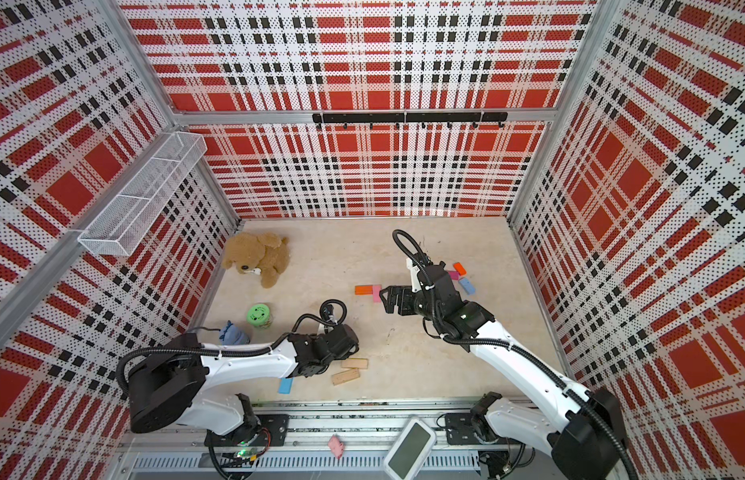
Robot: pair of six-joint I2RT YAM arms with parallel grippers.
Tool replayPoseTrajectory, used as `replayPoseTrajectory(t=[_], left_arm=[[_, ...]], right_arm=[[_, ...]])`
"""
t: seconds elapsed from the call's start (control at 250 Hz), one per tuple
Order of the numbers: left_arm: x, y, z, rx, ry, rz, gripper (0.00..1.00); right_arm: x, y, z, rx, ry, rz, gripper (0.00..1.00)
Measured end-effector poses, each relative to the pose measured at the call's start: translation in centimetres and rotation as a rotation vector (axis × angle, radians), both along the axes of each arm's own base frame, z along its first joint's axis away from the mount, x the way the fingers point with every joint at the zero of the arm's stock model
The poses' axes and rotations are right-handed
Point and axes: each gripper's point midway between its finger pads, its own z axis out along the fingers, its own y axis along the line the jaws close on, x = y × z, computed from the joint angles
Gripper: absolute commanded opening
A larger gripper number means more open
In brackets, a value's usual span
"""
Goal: Assemble the letter p with building blocks
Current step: Pick up the building block from the center of the board.
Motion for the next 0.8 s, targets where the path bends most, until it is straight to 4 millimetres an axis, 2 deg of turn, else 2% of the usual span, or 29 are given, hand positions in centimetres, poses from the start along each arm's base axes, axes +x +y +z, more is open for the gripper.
replayPoseTrajectory(t=[0.176, 0.404, 0.556, 0.8], left_arm=[[-0.4, -0.8, -0.7, 0.02, -0.009, -0.003, 0.63], [0.0, -0.6, -1.7, 0.049, -0.018, 0.047, 0.56], [0.2, -0.8, -2.3, 0.047, -0.014, 0.068, 0.44], [1.0, -0.7, -2.3, 0.019, -0.027, 0.103, 0.34]], right_arm=[[-0.2, 0.1, -0.2, -0.016, -0.002, 0.006, 1.0], [-0.2, 0.1, -0.3, -0.023, -0.005, 0.008, 1.0], [-0.2, 0.1, -0.3, -0.025, -0.005, 0.011, 1.0], [-0.3, 0.2, -0.3, -0.028, -0.007, 0.017, 1.0]])
